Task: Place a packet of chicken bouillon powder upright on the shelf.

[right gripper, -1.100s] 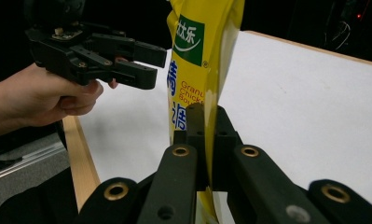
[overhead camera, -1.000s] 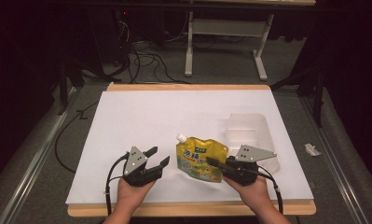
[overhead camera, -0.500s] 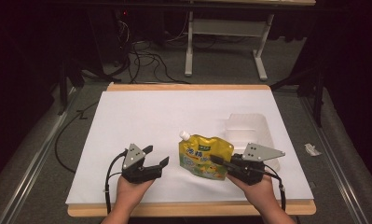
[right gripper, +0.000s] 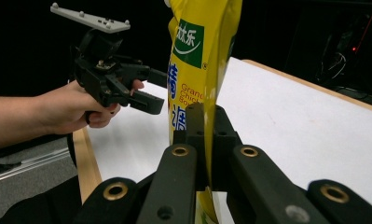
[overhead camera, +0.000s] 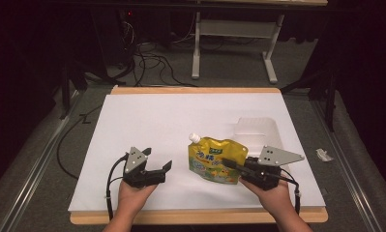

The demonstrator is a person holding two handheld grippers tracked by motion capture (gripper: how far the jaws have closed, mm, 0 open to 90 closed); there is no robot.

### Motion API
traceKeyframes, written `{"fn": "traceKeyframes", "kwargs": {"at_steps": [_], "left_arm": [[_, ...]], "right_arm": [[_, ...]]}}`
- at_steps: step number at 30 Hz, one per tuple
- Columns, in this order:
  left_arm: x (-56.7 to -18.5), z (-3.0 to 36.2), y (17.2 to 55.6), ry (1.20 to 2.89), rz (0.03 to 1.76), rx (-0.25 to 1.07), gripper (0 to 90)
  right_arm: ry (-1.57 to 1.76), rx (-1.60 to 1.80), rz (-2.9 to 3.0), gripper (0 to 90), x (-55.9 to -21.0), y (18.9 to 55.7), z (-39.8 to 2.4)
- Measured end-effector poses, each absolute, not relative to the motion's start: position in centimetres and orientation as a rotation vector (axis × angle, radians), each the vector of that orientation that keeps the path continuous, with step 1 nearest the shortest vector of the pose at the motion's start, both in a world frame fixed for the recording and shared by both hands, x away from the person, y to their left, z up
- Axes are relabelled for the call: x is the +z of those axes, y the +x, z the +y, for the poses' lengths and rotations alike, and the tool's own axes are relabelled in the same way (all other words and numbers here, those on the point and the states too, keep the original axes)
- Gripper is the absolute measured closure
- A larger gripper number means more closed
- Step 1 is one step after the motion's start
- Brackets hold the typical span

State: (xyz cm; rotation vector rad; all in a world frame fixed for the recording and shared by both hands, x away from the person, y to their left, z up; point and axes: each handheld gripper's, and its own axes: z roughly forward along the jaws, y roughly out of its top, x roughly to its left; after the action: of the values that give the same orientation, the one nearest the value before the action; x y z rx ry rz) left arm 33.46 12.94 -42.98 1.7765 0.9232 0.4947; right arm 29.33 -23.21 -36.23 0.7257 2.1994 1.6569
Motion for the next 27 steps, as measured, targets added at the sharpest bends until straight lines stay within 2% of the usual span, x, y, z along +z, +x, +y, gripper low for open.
{"fn": "traceKeyframes", "kwargs": {"at_steps": [17, 27], "left_arm": [[-43.1, 12.4, 33.3, 1.804, 0.883, 0.471, 12.7], [-43.3, 12.1, 33.2, 1.821, 0.864, 0.46, 12.6]], "right_arm": [[0.721, 1.693, 2.112, 90.0, -33.6, 29.2, -26.5], [0.755, 1.675, 2.065, 90.0, -33.3, 29.7, -28.7]]}}
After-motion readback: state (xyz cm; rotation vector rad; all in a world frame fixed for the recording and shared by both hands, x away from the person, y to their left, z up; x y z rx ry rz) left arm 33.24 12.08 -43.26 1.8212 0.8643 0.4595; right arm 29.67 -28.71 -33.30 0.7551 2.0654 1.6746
